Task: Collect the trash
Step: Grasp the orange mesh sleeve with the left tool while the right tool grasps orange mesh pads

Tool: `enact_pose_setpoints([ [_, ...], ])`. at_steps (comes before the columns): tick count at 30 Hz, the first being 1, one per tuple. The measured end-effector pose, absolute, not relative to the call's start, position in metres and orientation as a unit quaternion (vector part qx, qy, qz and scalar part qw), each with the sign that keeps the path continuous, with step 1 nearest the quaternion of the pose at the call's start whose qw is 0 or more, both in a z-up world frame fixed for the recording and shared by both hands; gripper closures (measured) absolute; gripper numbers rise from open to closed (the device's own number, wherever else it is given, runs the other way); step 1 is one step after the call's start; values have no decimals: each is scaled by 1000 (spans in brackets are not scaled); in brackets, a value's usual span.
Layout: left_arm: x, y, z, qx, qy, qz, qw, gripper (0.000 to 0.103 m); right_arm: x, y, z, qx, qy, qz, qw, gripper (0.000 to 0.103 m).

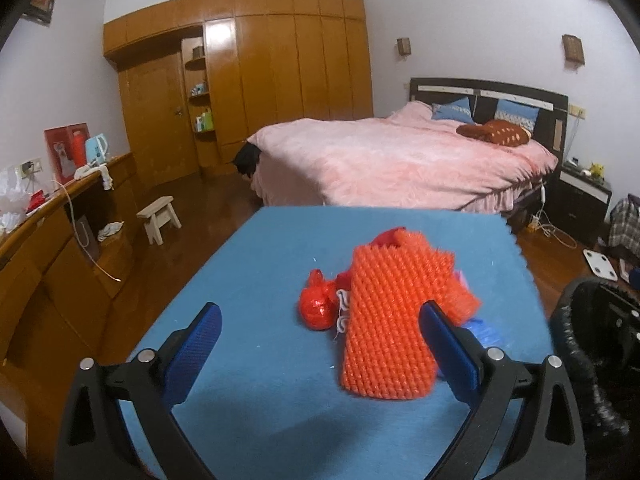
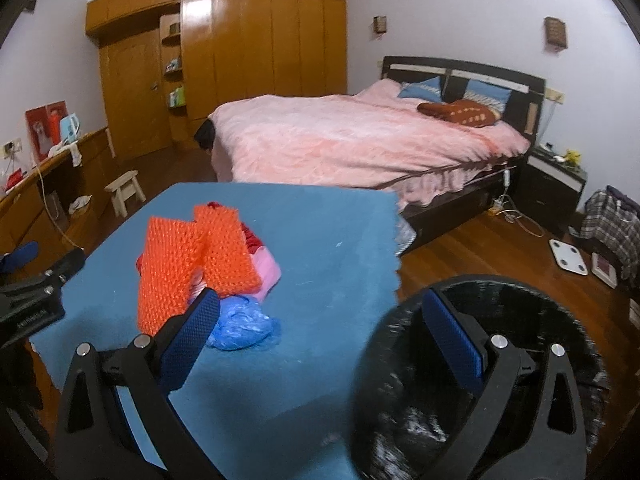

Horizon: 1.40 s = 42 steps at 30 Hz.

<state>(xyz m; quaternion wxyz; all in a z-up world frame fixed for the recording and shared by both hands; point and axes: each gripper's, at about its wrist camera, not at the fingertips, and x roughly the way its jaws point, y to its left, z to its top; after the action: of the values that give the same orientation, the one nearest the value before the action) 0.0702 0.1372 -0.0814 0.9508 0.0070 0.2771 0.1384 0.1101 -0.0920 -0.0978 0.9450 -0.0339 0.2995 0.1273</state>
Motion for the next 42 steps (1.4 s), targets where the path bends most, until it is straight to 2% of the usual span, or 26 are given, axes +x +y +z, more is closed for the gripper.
enact_pose_setpoints([
  [9, 109, 136, -119, 12, 310, 91, 946, 13, 142, -82, -126, -39, 318, 115, 940, 11],
  [16, 127, 136, -141, 1, 337, 56, 940, 22, 155, -78, -134, -44, 325, 115, 938, 11],
  [23, 128, 134, -153, -14, 355, 16, 935, 49, 161, -68, -137, -52, 328, 127, 935, 11],
  [28, 123, 138, -151, -35, 350, -1, 936, 76, 163, -61, -136, -52, 327, 134, 934, 11],
  [31, 124, 139, -148, -44, 347, -5, 937, 85, 164, -57, -137, -53, 326, 137, 934, 12],
  [33, 124, 140, -145, -46, 345, -1, 938, 86, 166, -54, -137, -52, 326, 142, 933, 14],
  [35, 120, 144, -138, -50, 337, 2, 940, 86, 169, -51, -137, -52, 330, 154, 930, 21],
  [42, 114, 164, -115, -54, 316, 33, 947, 86, 177, -30, -137, -49, 323, 179, 928, 22],
])
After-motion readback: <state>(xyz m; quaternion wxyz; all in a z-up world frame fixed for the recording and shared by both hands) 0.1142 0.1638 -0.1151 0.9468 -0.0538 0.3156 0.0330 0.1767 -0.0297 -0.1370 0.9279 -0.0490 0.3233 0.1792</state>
